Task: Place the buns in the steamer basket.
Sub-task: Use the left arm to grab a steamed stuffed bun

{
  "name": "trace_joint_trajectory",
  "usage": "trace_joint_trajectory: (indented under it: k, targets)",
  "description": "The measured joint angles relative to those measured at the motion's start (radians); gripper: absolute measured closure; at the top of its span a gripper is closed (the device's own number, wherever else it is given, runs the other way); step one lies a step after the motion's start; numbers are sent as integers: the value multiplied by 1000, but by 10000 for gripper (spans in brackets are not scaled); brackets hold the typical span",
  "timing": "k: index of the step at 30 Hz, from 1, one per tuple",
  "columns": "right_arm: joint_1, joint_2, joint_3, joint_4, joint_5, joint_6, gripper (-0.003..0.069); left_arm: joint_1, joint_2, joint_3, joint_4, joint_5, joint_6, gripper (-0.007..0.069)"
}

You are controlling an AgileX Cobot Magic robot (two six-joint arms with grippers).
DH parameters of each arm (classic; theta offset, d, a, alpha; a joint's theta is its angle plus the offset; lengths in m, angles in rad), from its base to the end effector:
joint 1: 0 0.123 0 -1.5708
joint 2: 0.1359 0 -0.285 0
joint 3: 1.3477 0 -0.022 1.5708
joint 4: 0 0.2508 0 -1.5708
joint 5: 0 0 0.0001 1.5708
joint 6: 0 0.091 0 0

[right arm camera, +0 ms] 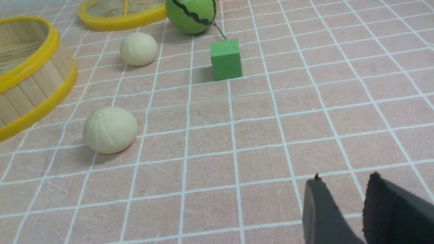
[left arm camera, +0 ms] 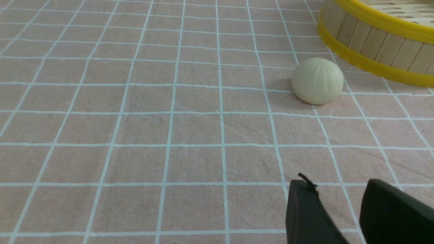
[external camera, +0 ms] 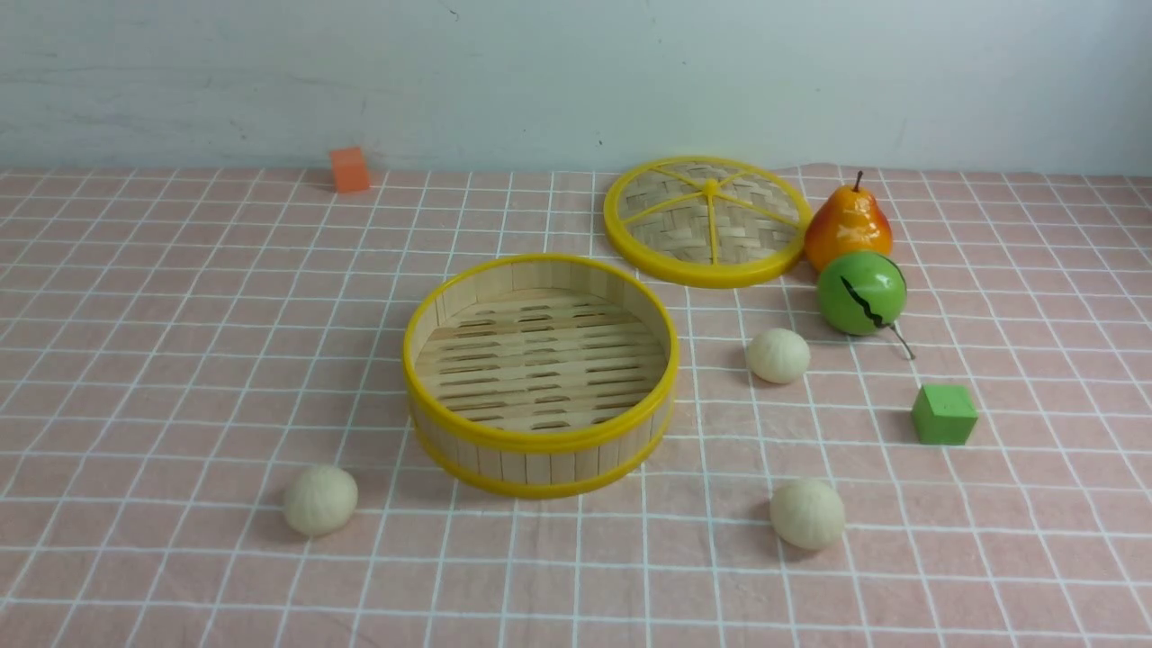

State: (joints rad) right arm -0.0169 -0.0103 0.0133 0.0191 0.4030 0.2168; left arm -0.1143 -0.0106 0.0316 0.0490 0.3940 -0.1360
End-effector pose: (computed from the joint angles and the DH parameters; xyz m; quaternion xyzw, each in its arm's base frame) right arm 0.0517 -0.0002 0.1731 0.0994 0.8042 0.0666 0.5821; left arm 0.0520 -0.0042 0.1678 0.0041 0.8129 -0.0520 0.5801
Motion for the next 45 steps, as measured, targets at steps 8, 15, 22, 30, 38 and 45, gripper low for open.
trace_joint_trajectory:
  k: [8, 15, 22, 30, 38, 45]
  targets:
    - [0, 0, 0, 0, 0, 0, 448, 0, 0, 0, 2, 0, 1, 386]
    - [0, 0, 0, 0, -7, 0, 447, 0, 0, 0, -18, -10, 1, 386]
    - [0, 0, 13, -19, -281, -8, 441, 0, 0, 0, -49, -263, 4, 386]
    - [0, 0, 13, -58, -798, 7, 435, 0, 0, 0, -62, -585, -45, 386]
    - [0, 73, -75, -33, -853, 85, 532, 0, 10, -128, -70, -802, -460, 529]
    - [0, 464, -428, -64, -566, 87, 666, 0, 345, -553, 131, -476, -372, 638]
